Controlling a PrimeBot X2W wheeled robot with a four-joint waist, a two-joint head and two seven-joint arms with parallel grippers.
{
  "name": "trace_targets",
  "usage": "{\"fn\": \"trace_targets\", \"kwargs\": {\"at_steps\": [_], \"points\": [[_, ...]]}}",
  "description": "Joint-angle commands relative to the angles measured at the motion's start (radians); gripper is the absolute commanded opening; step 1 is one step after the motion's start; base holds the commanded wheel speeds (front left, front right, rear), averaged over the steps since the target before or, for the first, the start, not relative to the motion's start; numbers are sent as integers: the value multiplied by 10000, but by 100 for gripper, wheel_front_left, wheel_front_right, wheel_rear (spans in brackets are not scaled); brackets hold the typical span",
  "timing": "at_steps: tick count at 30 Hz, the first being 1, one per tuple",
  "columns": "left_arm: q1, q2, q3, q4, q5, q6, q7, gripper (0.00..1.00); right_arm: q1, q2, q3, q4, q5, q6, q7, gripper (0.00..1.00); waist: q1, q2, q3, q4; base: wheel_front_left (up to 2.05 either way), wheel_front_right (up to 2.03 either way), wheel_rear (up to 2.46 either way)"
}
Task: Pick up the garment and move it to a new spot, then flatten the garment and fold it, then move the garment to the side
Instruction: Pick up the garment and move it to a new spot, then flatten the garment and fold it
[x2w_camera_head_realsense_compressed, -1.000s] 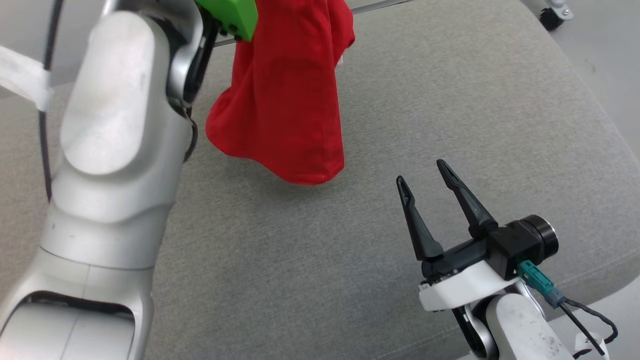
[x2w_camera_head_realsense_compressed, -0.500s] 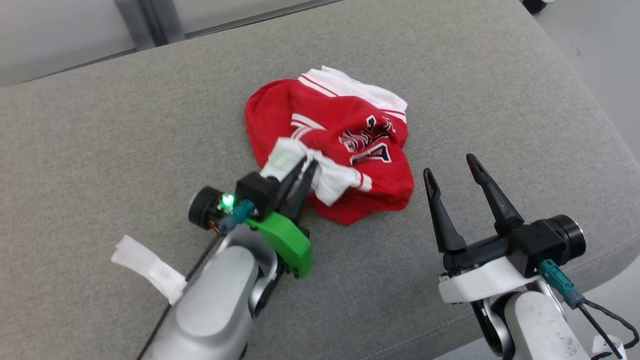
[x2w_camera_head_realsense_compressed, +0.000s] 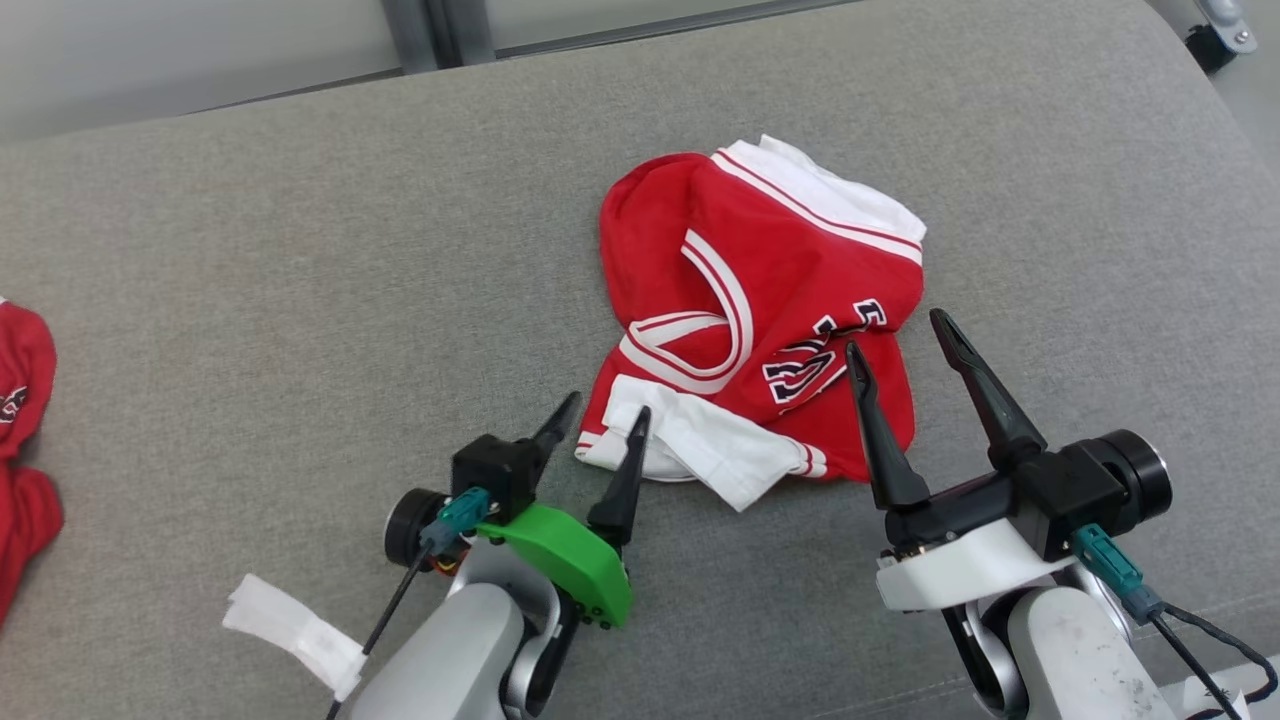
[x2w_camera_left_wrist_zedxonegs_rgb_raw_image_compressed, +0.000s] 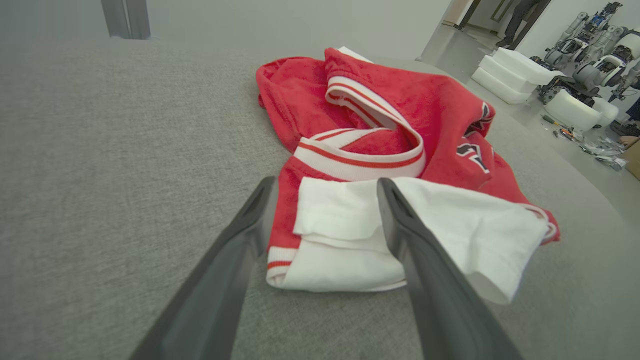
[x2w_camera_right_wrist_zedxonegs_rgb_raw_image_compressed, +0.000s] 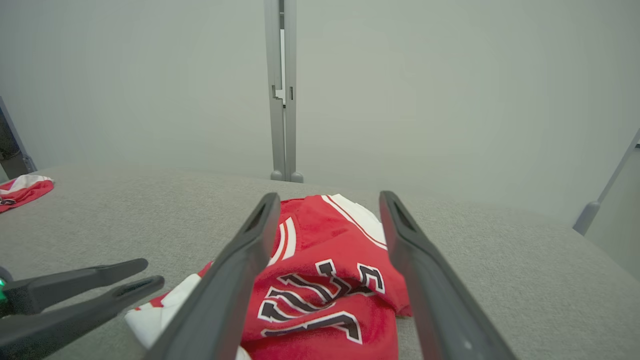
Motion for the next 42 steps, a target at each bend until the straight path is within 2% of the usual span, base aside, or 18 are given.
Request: {"fn": "trace_targets", "kwargs": {"at_steps": [1,6,8,13,19,21,26,33,42], "points": [[340,270,302,-393,200,236,-105,100,156,-10,-30,0,63,-10,-3,100,1,-1,-515,535,0,0,0],[1441,655,1976,-2503,788,877,-139,100,393,-13,-49,93,87,-10,-3,100,1,-1,-969,1014,0,0,0],[2002,688,2602,-3135,1118,969,-135,100,524,-13,-11,198,116,-10,-3,100,1,-1,-1194,1142,0,0,0],[3342,396,4154,-4124,1819,723,-137,100,841,-13,16,324,28,-10,-3,100,1,-1,-1885,1351,0,0,0],[4900,12,5529,-5210,2898,45,-138,100,1359,-13,-276,195,-48,-10,-3,100,1,-1,-2396,1533,0,0,0],[5238,-44,5656,-5336,3407,-180,-138,100,1542,-13,-393,156,-27,-10,-3,100,1,-1,-2548,1566,0,0,0],[5873,-99,5781,-5451,4302,-402,-139,100,2064,-13,-634,31,45,-10,-3,100,1,-1,-2801,1601,0,0,0],[6227,-111,5762,-5523,3987,-533,-139,100,2478,-13,-697,21,172,-10,-3,100,1,-1,-2925,1608,0,0,0],[6172,-114,5661,-5460,4211,-398,-140,100,2417,-13,-729,146,413,-10,-3,100,1,-1,-2919,1564,0,0,0]]}}
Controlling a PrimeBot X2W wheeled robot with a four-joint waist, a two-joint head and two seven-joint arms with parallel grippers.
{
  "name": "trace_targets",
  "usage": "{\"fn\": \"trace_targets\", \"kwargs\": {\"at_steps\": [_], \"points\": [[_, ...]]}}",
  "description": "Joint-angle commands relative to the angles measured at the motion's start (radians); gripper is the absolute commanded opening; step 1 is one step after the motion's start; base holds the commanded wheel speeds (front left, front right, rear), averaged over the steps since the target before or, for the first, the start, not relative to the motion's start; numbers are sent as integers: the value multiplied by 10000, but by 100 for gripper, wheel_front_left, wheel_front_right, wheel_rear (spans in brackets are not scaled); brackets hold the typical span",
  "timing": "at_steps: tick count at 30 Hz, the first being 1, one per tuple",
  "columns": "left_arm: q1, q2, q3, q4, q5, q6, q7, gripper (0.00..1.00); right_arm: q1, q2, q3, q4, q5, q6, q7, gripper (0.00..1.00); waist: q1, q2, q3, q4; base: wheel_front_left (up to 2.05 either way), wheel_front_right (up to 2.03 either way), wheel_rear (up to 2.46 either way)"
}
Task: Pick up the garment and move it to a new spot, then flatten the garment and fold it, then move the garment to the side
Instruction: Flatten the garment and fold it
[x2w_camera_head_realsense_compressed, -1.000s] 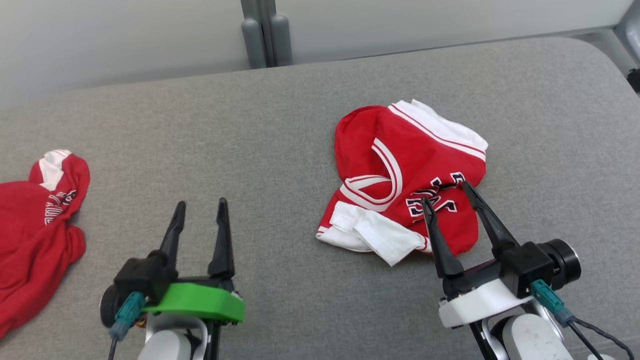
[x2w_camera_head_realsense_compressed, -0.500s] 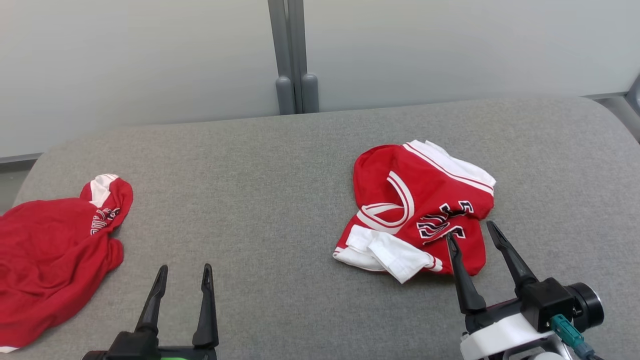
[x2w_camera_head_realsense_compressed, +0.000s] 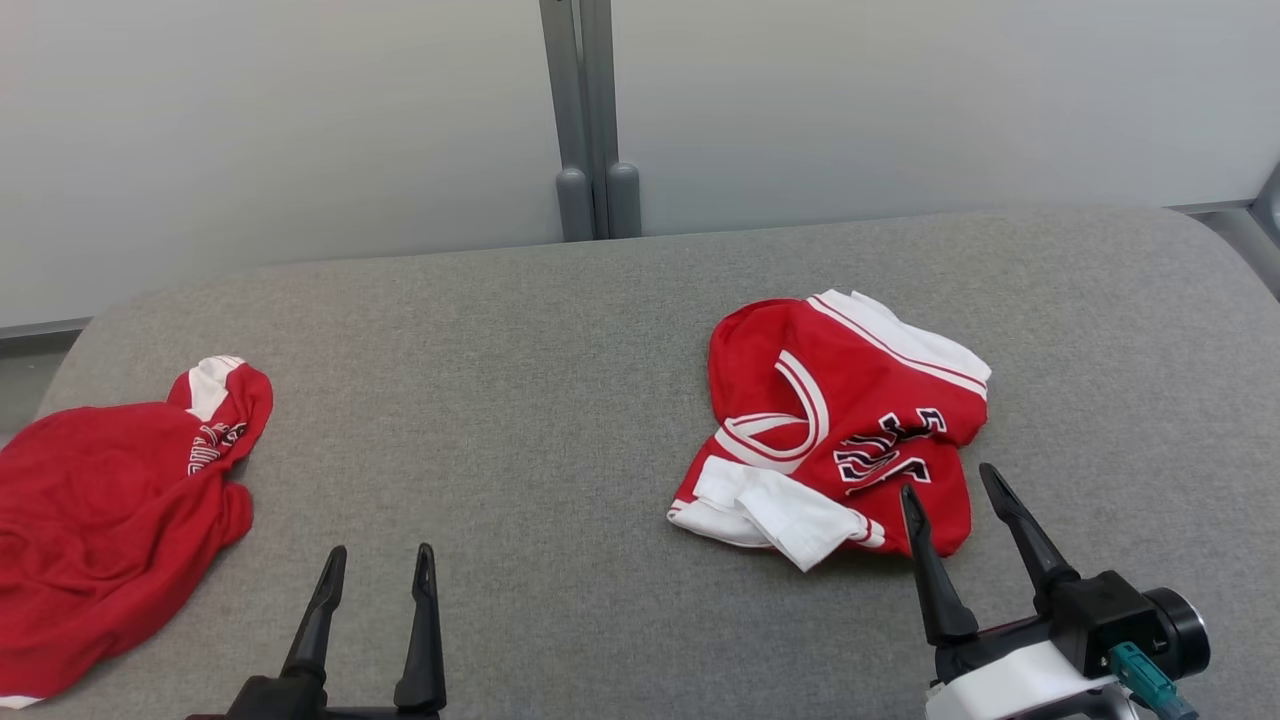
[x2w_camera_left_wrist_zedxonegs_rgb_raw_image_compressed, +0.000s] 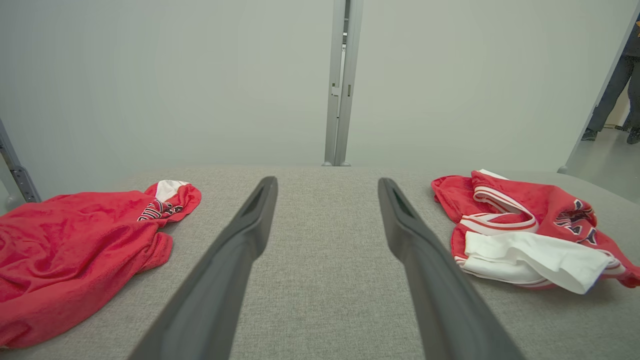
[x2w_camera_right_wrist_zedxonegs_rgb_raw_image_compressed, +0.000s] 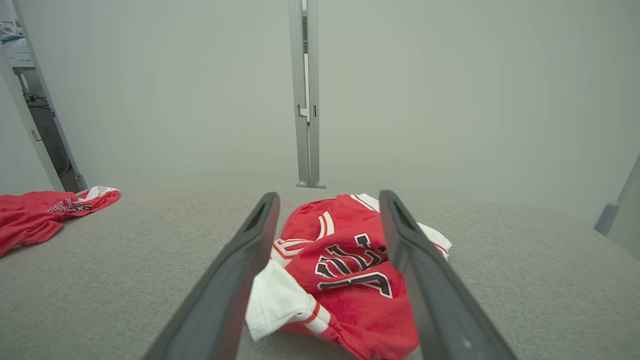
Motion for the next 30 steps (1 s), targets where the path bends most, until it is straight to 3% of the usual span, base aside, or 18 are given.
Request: {"fn": "trace_targets", "kwargs": {"at_steps": [1,30], "points": [[46,2,-22,26,79,45,-4,100,23,-15,12,35,40,-10,-3,100,0,0,-3,-1,0,0,0],[-115,4,-307,287,-12,1,-4,100,137,-15,127,240,184,-10,-3,100,0,0,20,144,0,0,0]]}}
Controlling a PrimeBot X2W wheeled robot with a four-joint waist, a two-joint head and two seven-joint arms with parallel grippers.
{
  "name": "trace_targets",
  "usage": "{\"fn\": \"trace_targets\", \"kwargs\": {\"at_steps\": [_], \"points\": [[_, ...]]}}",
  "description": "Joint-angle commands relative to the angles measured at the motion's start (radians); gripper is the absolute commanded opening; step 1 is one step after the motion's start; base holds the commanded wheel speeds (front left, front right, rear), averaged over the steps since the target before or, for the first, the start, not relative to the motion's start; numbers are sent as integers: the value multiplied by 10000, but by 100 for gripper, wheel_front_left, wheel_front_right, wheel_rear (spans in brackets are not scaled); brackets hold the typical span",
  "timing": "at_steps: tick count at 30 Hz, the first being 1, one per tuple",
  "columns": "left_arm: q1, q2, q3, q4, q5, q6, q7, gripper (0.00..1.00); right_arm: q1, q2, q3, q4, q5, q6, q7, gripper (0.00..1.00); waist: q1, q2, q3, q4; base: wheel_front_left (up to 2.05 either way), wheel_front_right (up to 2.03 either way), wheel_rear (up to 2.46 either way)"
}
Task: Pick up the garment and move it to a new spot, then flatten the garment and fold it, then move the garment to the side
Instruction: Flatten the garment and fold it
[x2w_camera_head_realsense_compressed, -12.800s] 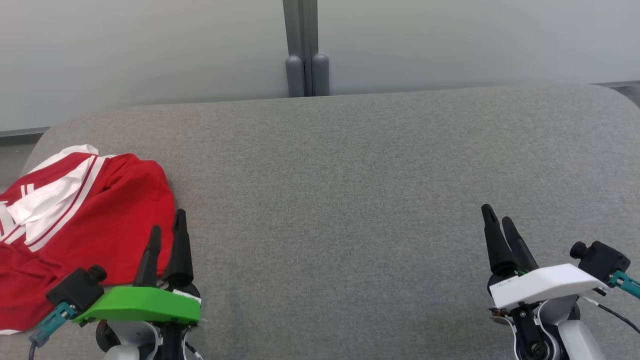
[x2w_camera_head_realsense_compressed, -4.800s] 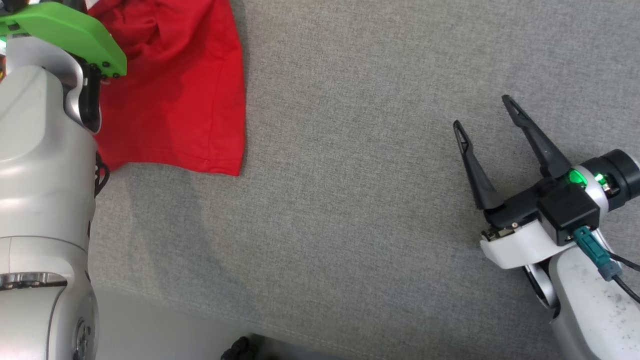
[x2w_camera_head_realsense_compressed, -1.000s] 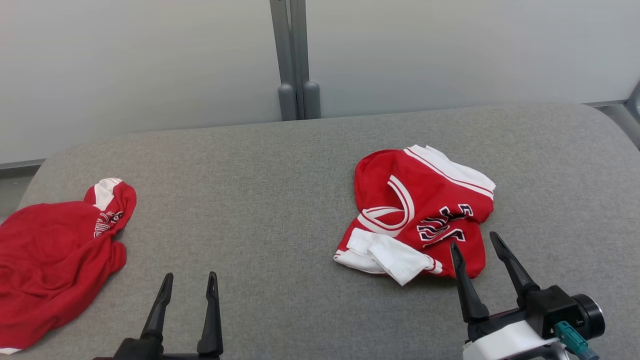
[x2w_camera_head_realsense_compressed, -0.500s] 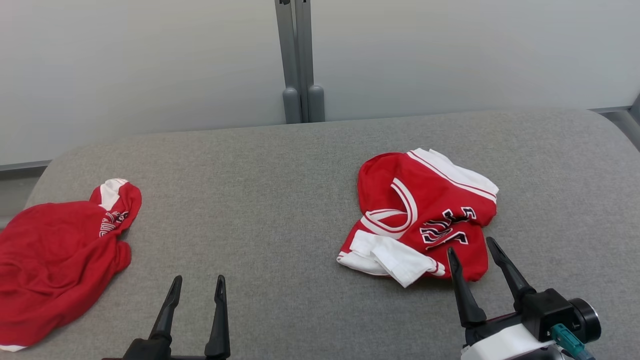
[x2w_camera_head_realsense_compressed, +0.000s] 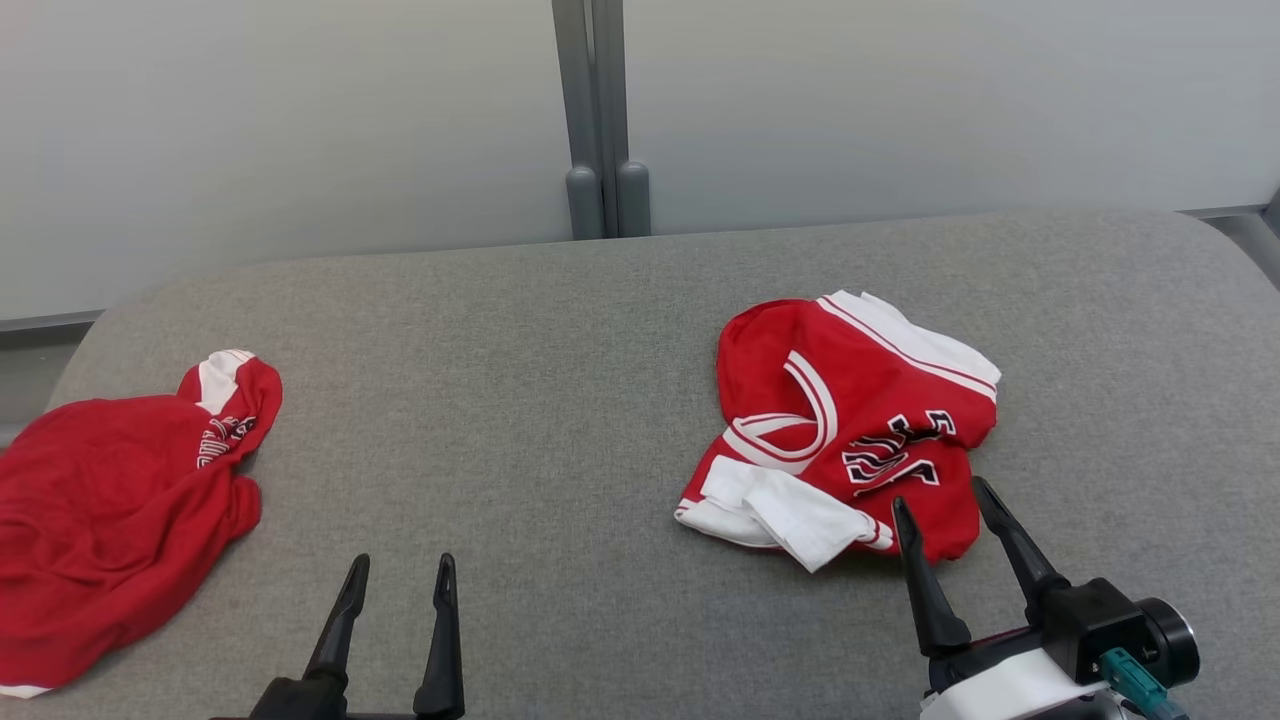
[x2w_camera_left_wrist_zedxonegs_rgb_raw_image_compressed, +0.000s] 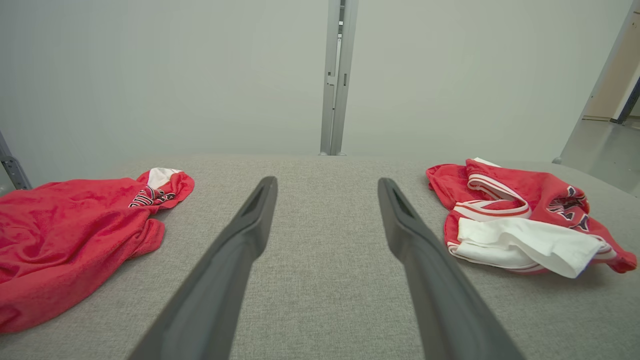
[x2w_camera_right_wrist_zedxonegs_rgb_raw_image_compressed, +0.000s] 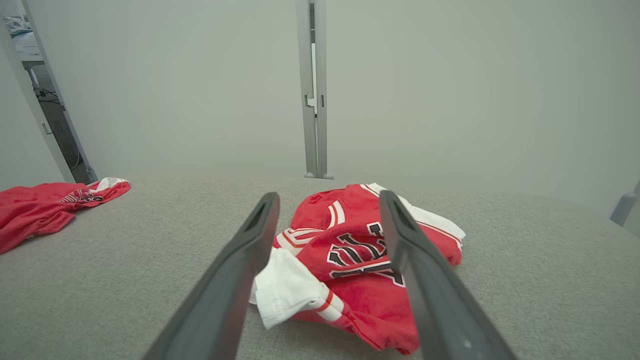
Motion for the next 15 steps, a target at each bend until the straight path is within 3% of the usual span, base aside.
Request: {"fn": "trace_targets", "kwargs": {"at_steps": [1,15], "points": [[-106,7,22,29,17,-40,-4,100,76,-15,-3,0,46,-10,-3,100,0,-1,24,11,0,0,0],[-285,7,62,-31,165,-55,-4,100,-158,-15,51,-44,102,-10,-3,100,0,-1,344,-33,0,0,0]]}}
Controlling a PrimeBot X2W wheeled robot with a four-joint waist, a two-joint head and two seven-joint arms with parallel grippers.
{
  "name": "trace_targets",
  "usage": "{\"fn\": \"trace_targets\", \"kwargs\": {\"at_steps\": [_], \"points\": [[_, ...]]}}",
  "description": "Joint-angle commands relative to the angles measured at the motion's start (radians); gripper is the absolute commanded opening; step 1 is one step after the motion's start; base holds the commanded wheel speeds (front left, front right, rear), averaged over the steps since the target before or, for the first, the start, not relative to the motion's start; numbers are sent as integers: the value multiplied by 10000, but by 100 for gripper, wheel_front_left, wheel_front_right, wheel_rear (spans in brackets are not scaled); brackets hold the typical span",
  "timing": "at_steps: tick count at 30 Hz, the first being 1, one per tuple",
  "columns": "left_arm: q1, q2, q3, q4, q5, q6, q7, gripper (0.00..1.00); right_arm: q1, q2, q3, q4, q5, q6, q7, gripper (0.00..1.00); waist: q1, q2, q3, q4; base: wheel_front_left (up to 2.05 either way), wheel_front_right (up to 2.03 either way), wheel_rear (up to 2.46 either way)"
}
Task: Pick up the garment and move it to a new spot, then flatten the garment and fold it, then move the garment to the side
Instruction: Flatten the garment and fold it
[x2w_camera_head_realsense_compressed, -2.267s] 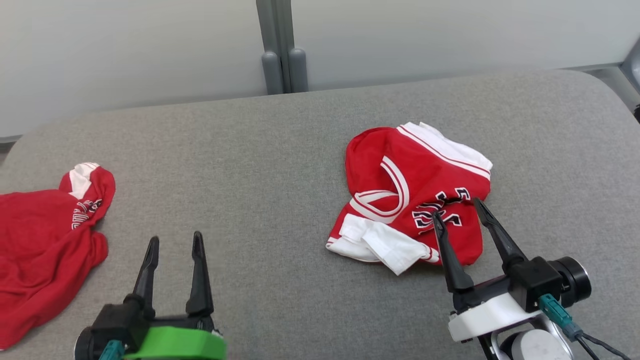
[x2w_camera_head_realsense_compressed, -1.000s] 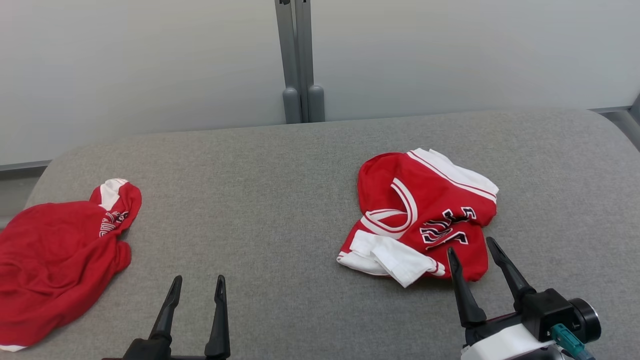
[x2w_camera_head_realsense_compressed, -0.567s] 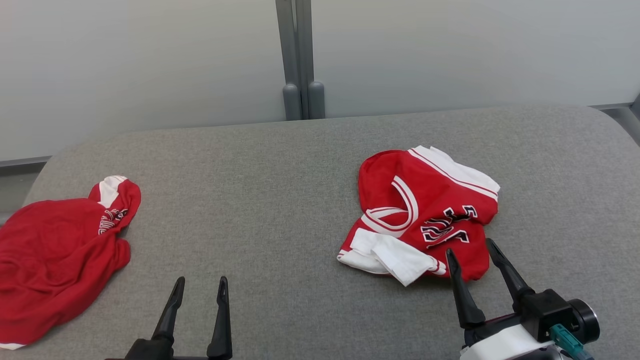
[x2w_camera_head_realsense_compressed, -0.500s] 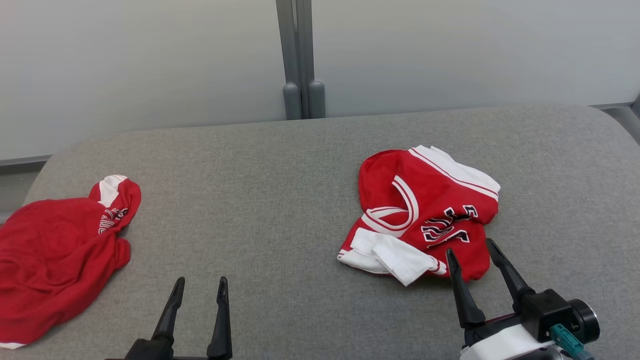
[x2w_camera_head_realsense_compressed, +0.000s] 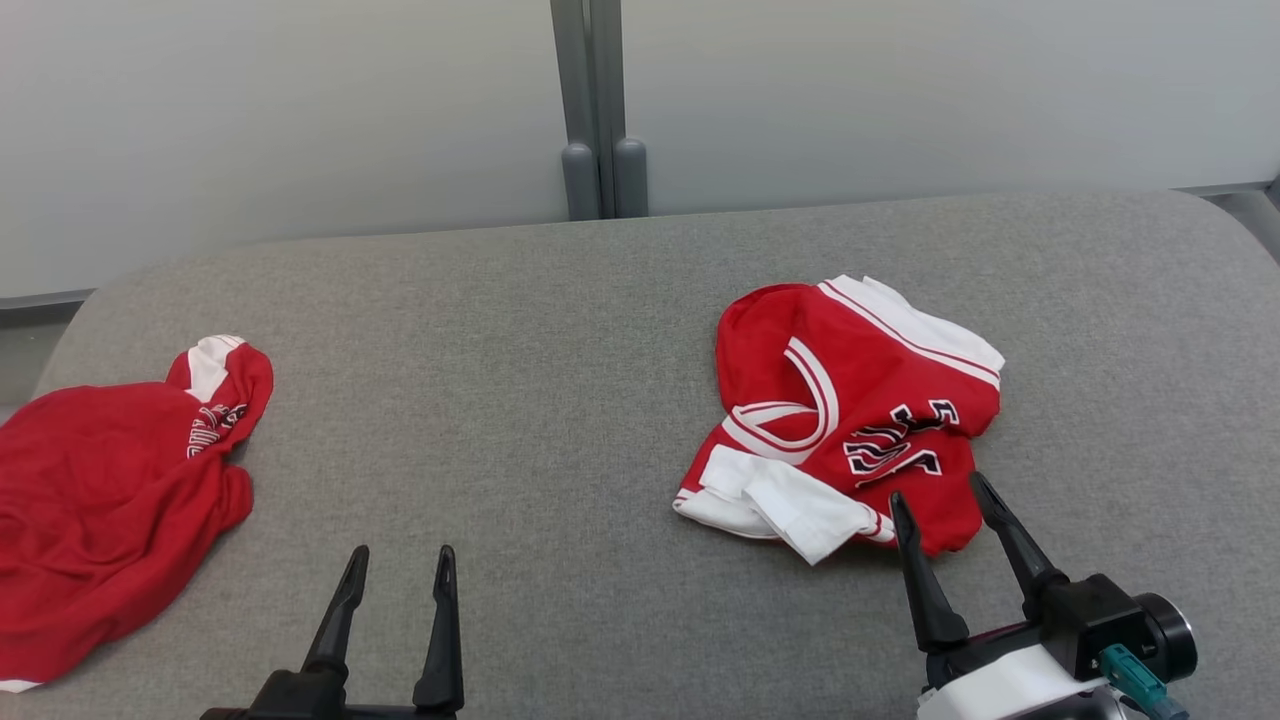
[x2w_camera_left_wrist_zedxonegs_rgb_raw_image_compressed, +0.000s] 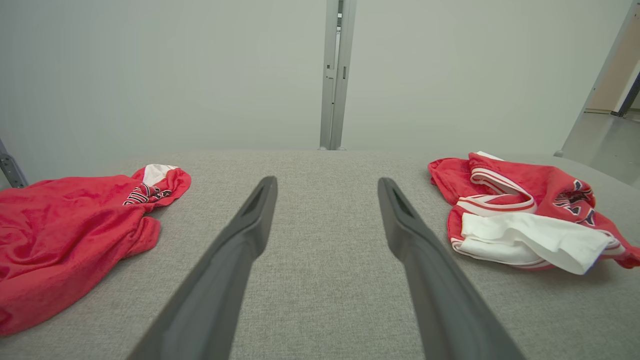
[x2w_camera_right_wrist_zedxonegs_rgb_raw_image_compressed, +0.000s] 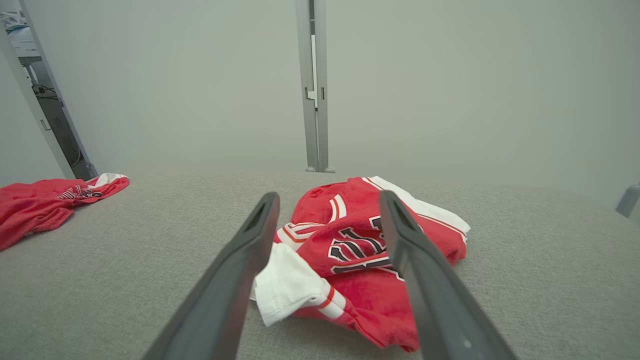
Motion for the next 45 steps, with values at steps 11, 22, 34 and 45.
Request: {"fn": "trace_targets", "kwargs": {"at_steps": [11,22,34,45], "points": [[-905,7,-242,375,-172,-494,-2,100,-427,-15,-93,0,-5,-10,-3,100,0,-1,542,-247,0,0,0],[-4445,132,-1578,2970,344,-1081,-2,100,-1696,-16,203,-280,-120,-10,-2,100,0,-1,2619,-963,0,0,0],[-7949,808,-4400,5882,-228,-1085,-2,100,-2788,-10,274,-355,112,-10,-2,100,0,-1,4376,-1670,0,0,0],[-8874,688,-6341,7557,-1532,-1089,80,100,-3038,-9,375,-389,339,-10,-2,100,0,-1,4680,-2097,0,0,0]]}}
